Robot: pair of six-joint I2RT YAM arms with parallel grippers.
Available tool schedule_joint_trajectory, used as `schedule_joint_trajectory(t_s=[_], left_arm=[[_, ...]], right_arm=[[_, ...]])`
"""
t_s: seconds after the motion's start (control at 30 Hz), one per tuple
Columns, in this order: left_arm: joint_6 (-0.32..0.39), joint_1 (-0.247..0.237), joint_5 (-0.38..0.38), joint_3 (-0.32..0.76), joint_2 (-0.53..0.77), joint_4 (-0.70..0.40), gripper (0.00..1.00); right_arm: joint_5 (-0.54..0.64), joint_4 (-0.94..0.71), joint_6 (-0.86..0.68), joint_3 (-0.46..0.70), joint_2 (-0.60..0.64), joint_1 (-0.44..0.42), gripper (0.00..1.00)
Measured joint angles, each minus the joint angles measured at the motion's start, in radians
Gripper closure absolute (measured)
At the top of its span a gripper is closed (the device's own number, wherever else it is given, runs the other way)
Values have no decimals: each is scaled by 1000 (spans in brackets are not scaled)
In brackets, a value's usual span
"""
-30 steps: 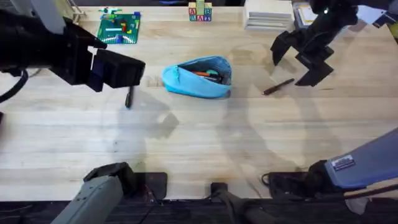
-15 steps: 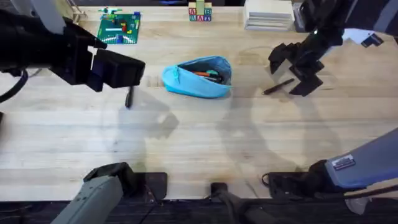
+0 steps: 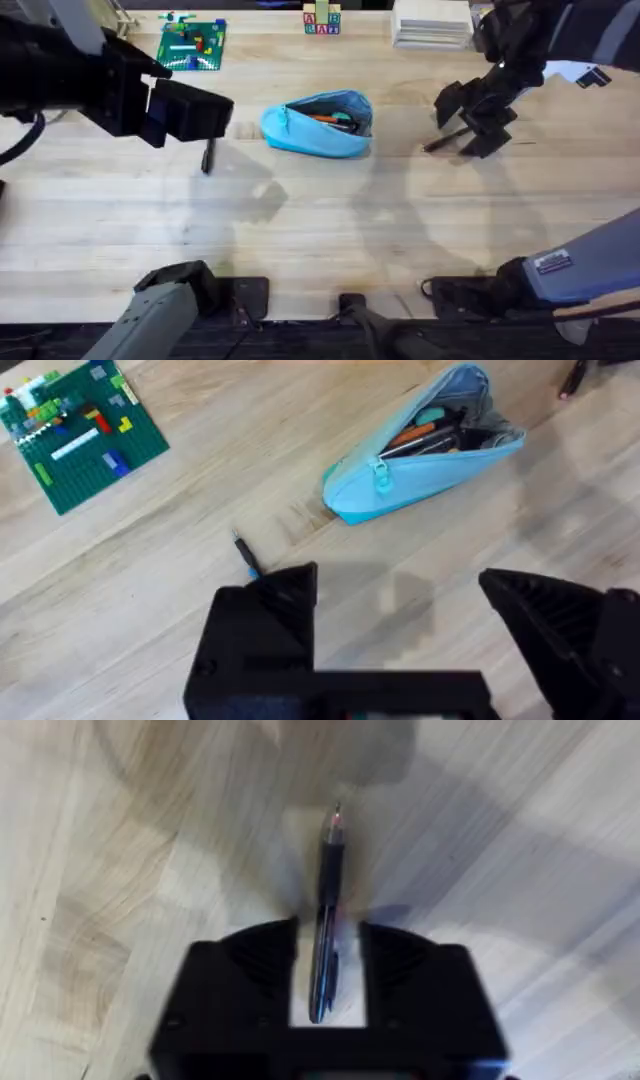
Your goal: Unzip the bag, pick up the pens from the table one at a time and place them inside, then zip the bag closed.
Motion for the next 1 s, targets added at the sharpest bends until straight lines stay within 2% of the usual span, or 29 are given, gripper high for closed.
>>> schedule_joint_trajectory(t_s=[0.07,0.13,0.23,0.67,1.0], left_arm=[[0,0,0,0,0,0,7],[0,0,0,0,0,0,8],[0,0,0,0,0,0,7],[0,0,0,0,0,-17,7],[0,0,0,0,0,-19,6]], right_arm=[[-1,1,2,0,0,-1,470],[-1,5,3,0,0,-1,717],[-1,12,3,1,0,-1,939],[-2,14,-17,1,-8,-2,966],[-5,14,-186,3,-263,-2,967]])
